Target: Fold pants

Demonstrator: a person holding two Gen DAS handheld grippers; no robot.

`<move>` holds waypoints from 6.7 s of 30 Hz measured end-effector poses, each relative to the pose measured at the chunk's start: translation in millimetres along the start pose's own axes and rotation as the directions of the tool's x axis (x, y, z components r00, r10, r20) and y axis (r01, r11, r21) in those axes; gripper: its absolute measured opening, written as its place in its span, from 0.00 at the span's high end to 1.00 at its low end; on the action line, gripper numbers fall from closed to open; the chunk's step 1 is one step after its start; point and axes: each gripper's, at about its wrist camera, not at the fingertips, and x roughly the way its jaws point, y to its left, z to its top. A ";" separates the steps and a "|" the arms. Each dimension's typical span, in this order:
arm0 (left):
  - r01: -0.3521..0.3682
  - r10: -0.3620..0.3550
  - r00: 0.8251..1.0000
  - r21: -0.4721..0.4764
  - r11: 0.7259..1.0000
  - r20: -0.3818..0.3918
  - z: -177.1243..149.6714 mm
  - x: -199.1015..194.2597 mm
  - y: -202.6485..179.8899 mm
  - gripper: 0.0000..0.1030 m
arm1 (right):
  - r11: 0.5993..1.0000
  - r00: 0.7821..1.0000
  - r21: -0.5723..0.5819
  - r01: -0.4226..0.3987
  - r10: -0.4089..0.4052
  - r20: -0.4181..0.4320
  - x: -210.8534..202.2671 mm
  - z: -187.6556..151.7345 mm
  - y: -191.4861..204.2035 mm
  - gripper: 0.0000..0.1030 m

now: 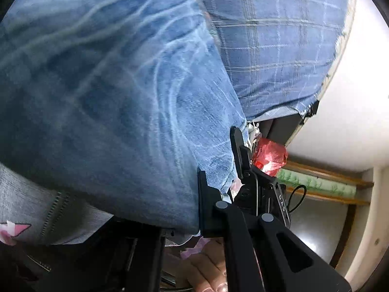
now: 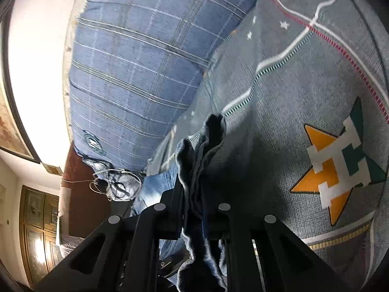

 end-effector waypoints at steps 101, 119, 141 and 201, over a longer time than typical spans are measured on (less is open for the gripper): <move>-0.348 0.260 0.923 0.329 0.878 0.283 92.9 -168.8 46.1 0.86 | 0.722 0.832 -0.534 0.440 -0.552 -0.060 133.1 -85.2 107.4 0.92; -0.375 0.209 0.800 0.197 0.906 0.562 95.2 -288.0 59.8 0.34 | 0.726 0.835 -0.633 0.269 -0.503 -0.222 189.9 -152.1 133.7 0.61; -0.148 0.242 0.789 -0.207 0.967 0.565 150.7 -308.4 151.1 0.55 | 0.790 0.951 -0.613 -0.004 -0.187 -0.247 206.0 -189.4 197.2 0.35; -0.588 0.201 0.627 0.626 -0.512 0.753 -59.5 -102.7 8.3 0.88 | 0.826 0.957 -0.561 0.063 -0.210 -0.201 159.7 -77.6 173.8 0.91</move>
